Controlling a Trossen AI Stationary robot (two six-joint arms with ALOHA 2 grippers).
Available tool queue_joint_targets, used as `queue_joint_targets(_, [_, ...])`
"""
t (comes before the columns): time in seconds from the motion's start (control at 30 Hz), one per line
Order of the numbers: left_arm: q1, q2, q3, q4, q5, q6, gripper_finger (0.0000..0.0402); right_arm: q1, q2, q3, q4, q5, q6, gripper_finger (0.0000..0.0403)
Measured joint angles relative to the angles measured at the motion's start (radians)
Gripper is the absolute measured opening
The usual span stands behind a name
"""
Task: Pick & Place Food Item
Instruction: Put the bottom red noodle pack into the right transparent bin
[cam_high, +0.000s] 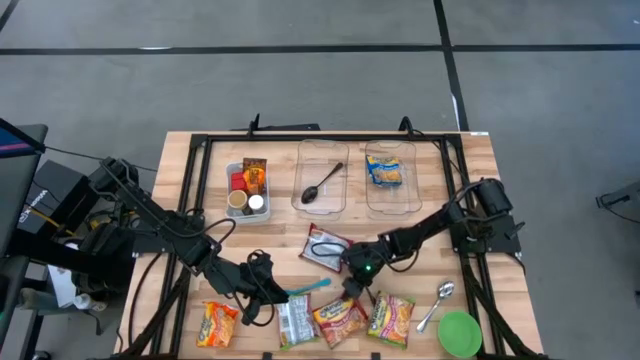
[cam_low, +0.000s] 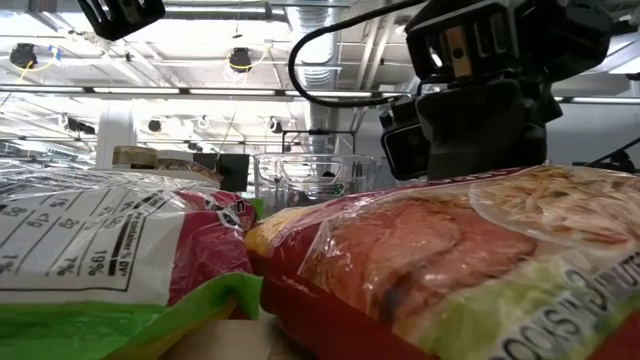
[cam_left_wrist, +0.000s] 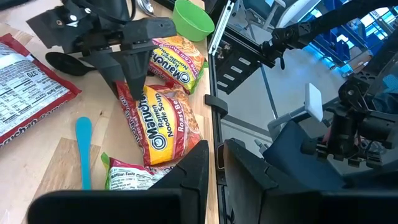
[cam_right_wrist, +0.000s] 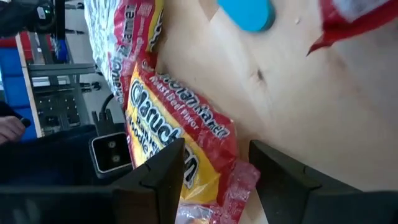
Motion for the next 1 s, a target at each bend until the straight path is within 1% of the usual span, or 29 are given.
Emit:
queue_joint_targets(0.13, [0.0, 0.0, 0.0, 0.0, 0.0, 0.0, 0.0044, -0.015, 0.0, 0.0, 0.0, -0.006, 0.0, 0.0173])
queue_joint_targets(0.37, [0.0, 0.0, 0.0, 0.0, 0.0, 0.0, 0.0044, -0.022, 0.0, 0.0, -0.004, -0.062, 0.0, 0.0173])
queue_joint_targets(0.67, [0.0, 0.0, 0.0, 0.0, 0.0, 0.0, 0.0044, -0.005, -0.002, 0.0, -0.042, -0.068, -0.003, 0.0172])
queue_joint_targets(0.8, [0.0, 0.0, 0.0, 0.0, 0.0, 0.0, 0.0044, -0.006, -0.002, 0.0, -0.036, -0.068, 0.0, 0.0153])
queue_joint_targets(1.0, [0.0, 0.0, 0.0, 0.0, 0.0, 0.0, 0.0044, -0.006, -0.002, 0.0, -0.03, -0.068, 0.0, 0.0096])
